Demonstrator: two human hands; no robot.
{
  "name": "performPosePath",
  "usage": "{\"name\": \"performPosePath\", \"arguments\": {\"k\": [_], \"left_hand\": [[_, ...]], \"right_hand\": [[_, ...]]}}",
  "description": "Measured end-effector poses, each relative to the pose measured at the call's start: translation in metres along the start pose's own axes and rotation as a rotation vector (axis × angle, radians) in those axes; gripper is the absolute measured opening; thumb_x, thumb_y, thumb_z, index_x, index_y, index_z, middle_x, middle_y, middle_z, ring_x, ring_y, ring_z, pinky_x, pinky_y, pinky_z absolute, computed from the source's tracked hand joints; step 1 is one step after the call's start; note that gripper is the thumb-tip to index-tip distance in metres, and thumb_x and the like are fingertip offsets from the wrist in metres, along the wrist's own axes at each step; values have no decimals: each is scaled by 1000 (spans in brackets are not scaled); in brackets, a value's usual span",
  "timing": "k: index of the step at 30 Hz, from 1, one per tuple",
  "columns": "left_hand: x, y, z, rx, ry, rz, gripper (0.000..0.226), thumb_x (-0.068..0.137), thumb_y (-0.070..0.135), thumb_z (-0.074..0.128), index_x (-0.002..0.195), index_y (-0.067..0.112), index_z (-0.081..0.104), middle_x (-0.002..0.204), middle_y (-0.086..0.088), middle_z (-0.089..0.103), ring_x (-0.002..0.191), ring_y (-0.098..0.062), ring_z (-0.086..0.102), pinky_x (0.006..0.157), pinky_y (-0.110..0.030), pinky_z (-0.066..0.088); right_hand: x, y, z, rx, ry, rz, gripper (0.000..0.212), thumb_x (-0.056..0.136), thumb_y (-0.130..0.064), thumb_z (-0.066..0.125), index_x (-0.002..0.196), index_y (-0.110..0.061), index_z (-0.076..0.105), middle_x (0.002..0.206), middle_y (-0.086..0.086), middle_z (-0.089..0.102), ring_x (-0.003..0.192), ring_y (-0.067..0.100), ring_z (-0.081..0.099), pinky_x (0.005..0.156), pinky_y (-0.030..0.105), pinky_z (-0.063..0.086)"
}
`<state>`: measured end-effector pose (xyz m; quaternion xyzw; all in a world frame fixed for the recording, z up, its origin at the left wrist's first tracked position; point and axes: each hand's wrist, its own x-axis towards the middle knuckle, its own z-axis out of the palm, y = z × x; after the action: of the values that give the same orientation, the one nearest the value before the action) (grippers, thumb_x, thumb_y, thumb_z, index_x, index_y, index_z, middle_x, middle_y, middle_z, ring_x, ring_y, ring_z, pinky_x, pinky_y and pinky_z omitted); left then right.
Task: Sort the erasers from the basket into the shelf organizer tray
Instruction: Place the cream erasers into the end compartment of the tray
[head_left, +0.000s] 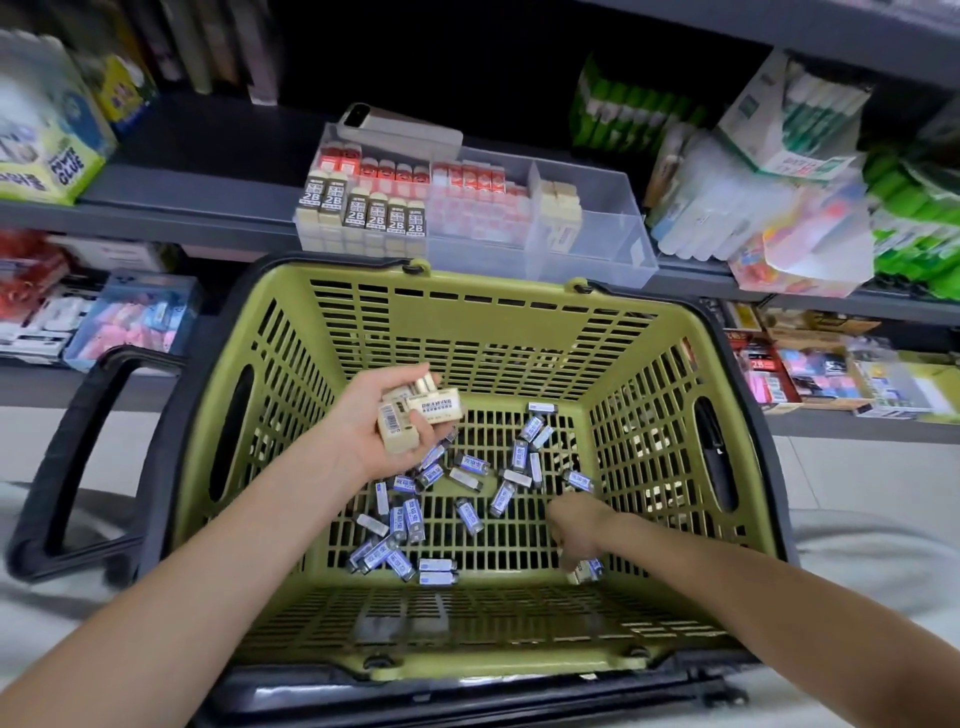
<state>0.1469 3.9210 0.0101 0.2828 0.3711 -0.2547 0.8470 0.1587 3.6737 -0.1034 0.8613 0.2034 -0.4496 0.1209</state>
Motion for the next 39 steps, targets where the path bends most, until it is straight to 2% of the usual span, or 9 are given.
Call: {"name": "performPosePath", "arguments": {"k": [2,6,10,14,18,23,26,34,39], "left_hand": [[-4,6,-1,-55,0,34,15,68,13,65,79,3,62,78,-21,65,61,-25,62,31,-17,39],[-14,18,1,-141,-51,77,13,71,15,64,79,5,62,77,-19,65,60,-24,63,32,-14,39],[-22,30,5,-174,-65,105,14,72,16,63,82,6,62,77,-16,65,62,-22,62,32,-14,38],[-29,38,17,-159,-86,108,12,71,16,64,78,6,65,79,-17,65,64,-24,63,32,-13,38],[-32,49,39,-123,-145,108,13,70,16,64,77,6,66,81,-18,65,66,-25,64,32,-13,37],[-33,62,71,-93,-196,126,14,70,16,64,69,4,70,79,-19,65,68,-26,64,31,-14,37],[-32,66,86,-82,-185,154,13,67,15,66,72,4,71,81,-20,66,70,-25,63,31,-15,37],[-20,72,107,-93,-189,136,15,70,14,65,66,1,72,80,-23,66,60,-27,64,30,-16,38],[-9,76,121,-110,-180,155,13,68,13,66,77,3,66,77,-23,65,59,-27,64,30,-16,38]], "right_hand": [[-5,1,-12,216,33,1,37,79,-23,72,110,-7,59,112,6,61,107,22,58,86,25,48],[-34,-4,-72,693,279,-186,27,85,-39,61,85,-12,67,73,9,61,63,18,55,59,22,48],[-76,-9,-132,1101,582,-454,18,88,-29,58,85,-14,67,78,3,70,63,16,60,58,22,53],[-103,10,-186,1210,1022,-521,5,89,-23,60,93,-21,61,70,0,68,56,8,59,52,18,50],[-95,49,-232,1070,1352,-323,22,83,-20,69,93,-12,51,80,12,65,58,9,60,52,18,47],[-60,90,-273,610,1433,30,26,75,-29,74,93,-12,66,88,5,67,81,19,58,66,26,42],[-46,99,-286,243,1218,112,27,76,-38,72,94,-19,69,92,5,70,93,28,60,73,33,46],[-23,105,-277,205,938,-37,39,99,-39,35,104,-16,67,107,7,68,106,29,56,85,34,26],[-35,98,-271,155,1052,-11,38,101,-34,30,107,-17,63,100,5,66,105,27,53,82,32,23]]}}
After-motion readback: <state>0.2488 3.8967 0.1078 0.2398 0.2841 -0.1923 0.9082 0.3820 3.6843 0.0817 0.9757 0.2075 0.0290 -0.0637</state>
